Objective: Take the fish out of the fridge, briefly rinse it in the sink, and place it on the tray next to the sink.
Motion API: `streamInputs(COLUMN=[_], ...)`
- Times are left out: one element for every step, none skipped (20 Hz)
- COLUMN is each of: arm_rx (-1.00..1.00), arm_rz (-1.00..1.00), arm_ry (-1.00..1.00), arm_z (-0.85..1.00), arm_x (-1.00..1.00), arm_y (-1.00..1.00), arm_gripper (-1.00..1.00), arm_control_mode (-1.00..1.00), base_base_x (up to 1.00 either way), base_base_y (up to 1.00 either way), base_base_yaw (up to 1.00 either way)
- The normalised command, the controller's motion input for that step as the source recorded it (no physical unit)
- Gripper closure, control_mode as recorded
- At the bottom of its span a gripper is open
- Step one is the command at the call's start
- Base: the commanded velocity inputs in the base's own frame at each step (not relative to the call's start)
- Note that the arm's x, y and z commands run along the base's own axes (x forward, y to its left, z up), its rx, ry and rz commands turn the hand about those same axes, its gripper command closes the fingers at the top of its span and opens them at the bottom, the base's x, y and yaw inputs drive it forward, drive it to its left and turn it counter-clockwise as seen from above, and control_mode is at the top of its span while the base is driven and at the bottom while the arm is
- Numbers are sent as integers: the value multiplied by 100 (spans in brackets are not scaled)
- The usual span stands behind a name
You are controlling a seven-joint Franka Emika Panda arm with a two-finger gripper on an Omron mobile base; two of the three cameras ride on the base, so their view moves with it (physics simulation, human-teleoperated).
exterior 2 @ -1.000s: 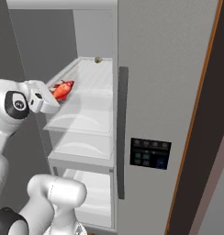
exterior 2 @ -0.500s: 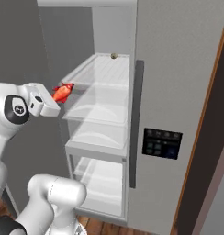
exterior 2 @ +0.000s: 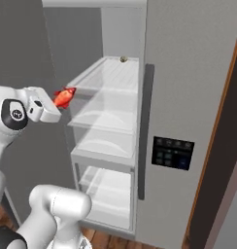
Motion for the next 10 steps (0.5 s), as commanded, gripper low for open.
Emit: streamInputs(arm_rx=[0,0,0,0,0,0,0,0,0,0], arm_rz=[0,0,0,0,0,0,0,0,0,0], arm_ry=[0,0,0,0,0,0,0,0,0,0], arm_z=[0,0,0,0,0,0,0,0,0,0], arm_x=[0,0,0,0,0,0,0,0,0,0], arm_y=[0,0,0,0,0,0,0,0,0,0], arm_gripper=[100,100,100,100,100,100,100,100,100,100], arm_control_mode=[100,100,100,100,100,100,100,100,100,100], base_base_x=[0,0,0,0,-16,-36,-59,-71,-78,-88], base_base_y=[89,81,77,64,44,19,1,0,0,0], base_base_yaw=[-44,-47,-47,-42,-32,-22,-33,-55,-65,-68])
